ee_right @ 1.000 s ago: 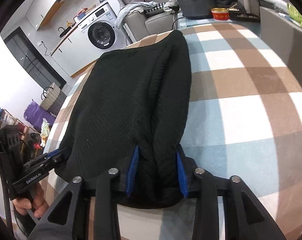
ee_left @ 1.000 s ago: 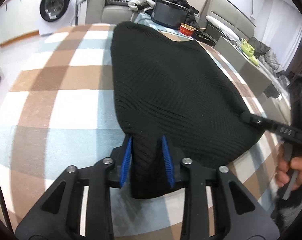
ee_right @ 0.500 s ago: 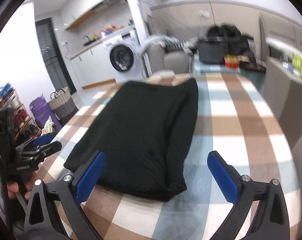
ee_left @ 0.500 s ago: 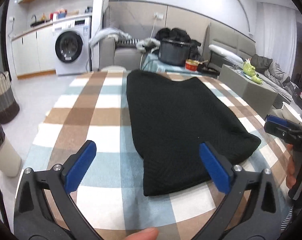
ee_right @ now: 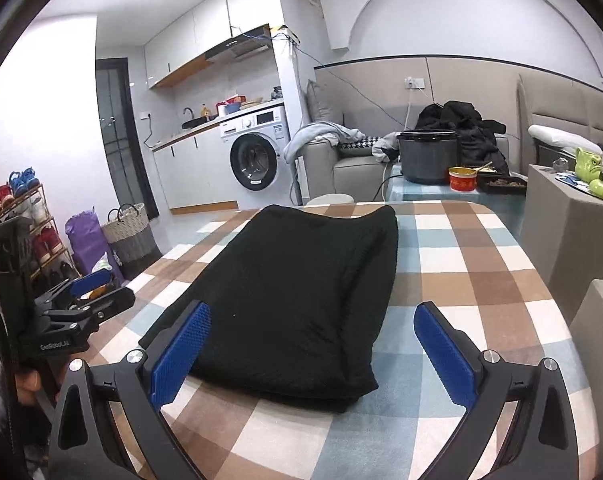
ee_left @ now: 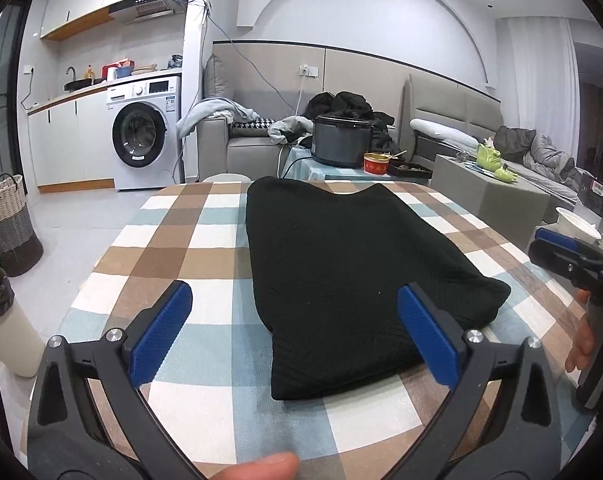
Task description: Fold small clothes
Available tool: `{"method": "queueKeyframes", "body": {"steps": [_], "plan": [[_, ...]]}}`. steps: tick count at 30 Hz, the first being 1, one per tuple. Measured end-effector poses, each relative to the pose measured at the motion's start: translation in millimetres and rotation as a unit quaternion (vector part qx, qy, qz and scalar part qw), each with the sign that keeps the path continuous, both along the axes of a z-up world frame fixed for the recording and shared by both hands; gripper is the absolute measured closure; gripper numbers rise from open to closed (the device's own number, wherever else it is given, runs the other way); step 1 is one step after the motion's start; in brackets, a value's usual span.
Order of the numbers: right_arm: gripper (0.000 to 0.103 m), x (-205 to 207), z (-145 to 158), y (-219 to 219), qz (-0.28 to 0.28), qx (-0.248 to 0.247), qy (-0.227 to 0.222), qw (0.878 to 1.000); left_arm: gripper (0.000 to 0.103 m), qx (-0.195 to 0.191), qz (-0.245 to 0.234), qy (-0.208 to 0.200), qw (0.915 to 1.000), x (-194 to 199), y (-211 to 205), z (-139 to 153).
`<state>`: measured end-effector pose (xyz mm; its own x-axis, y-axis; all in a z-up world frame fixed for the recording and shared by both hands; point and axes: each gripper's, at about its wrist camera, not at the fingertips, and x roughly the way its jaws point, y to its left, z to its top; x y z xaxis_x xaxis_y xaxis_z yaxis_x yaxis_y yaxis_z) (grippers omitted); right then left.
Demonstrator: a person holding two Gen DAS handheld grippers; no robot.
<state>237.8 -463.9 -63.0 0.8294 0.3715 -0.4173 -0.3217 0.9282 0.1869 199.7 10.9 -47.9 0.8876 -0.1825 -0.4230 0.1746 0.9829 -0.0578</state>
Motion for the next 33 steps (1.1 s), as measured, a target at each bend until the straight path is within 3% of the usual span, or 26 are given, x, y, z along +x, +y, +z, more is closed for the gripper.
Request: {"method": "queueKeyframes", "body": {"steps": [19, 33], "plan": [[0.000, -20, -8, 8, 0.003, -0.015, -0.046, 0.999, 0.001, 0.017, -0.015, -0.020, 0.9995, -11, -8, 0], [0.000, -20, -8, 3, -0.003, -0.003, -0.039, 0.999, 0.001, 0.013, -0.022, -0.024, 0.9994, -13, -7, 1]]}}
